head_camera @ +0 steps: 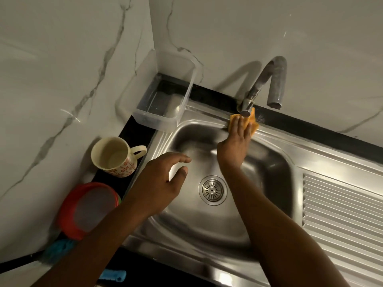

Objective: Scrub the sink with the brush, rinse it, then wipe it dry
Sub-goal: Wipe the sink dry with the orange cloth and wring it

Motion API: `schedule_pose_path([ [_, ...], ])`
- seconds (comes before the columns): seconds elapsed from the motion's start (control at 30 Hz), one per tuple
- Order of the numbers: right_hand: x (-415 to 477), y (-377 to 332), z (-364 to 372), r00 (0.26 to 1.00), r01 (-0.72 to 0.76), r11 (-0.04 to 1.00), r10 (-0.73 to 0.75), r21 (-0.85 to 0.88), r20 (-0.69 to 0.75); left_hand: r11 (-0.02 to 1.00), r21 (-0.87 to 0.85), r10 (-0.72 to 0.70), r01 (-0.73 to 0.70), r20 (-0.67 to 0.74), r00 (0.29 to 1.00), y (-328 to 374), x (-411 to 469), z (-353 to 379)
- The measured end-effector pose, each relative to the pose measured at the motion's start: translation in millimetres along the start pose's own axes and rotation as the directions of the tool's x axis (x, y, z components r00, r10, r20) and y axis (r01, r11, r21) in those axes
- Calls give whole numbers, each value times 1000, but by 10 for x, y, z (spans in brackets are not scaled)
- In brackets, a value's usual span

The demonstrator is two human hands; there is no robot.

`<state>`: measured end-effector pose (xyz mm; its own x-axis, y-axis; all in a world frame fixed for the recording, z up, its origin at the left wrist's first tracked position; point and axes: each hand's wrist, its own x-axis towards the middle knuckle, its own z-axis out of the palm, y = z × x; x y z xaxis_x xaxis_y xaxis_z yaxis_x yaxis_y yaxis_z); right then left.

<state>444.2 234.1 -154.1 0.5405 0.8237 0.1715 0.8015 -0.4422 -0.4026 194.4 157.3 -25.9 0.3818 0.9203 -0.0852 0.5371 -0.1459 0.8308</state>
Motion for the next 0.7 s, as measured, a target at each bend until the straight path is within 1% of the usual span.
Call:
schedule_pose_path([
  [0.07, -81, -213, 70, 992, 125, 992, -125, 6, 14, 1000, 4, 8, -8, -1, 1000, 17, 33, -4],
  [0.13, -165, -522, 91, 957, 261, 961, -270, 91, 104, 1000, 15, 21, -21, -5, 1000, 39, 67, -18],
  [0.17, -182, -661, 78, 934, 299, 946, -317, 125, 166, 999, 27, 32, -32, -12, 999, 55, 88, -31],
  [0.23, -117, -807, 35, 903, 309, 931, -351, 191, 250, 997, 49, 55, -53, -33, 998, 96, 147, -69],
  [0.3, -24, -794, -81, 853, 384, 892, -441, 236, 278, 995, 64, 81, -77, -66, 995, 154, 223, -119],
  [0.33, 14, -773, -155, 840, 418, 875, -475, 246, 261, 992, 82, 101, -94, -86, 991, 177, 267, -143],
  [0.37, 52, -743, -228, 858, 414, 872, -469, 260, 207, 987, 115, 124, -112, -106, 987, 195, 313, -166],
  [0.43, 138, -727, -389, 937, 317, 894, -346, 317, 39, 967, 212, 171, -139, -145, 975, 218, 415, -214],
  [0.47, 179, -739, -460, 955, 289, 901, -293, 323, -36, 952, 272, 193, -144, -163, 968, 218, 480, -246],
  [0.53, 286, -762, -538, 966, 258, 931, -244, 259, -83, 906, 402, 226, -136, -186, 956, 220, 628, -304],
  [0.57, 335, -758, -520, 966, 260, 942, -251, 213, -68, 877, 464, 228, -124, -175, 958, 219, 710, -333],
  [0.6, 377, -727, -464, 963, 269, 950, -269, 155, -22, 852, 512, 222, -114, -156, 962, 211, 792, -350],
  [0.63, 401, -672, -379, 958, 278, 957, -283, 87, 46, 831, 547, 213, -104, -139, 967, 189, 876, -362],
  [0.7, 393, -524, -185, 947, 275, 960, -262, -45, 184, 805, 586, 201, -87, -131, 971, 129, 998, -366],
])
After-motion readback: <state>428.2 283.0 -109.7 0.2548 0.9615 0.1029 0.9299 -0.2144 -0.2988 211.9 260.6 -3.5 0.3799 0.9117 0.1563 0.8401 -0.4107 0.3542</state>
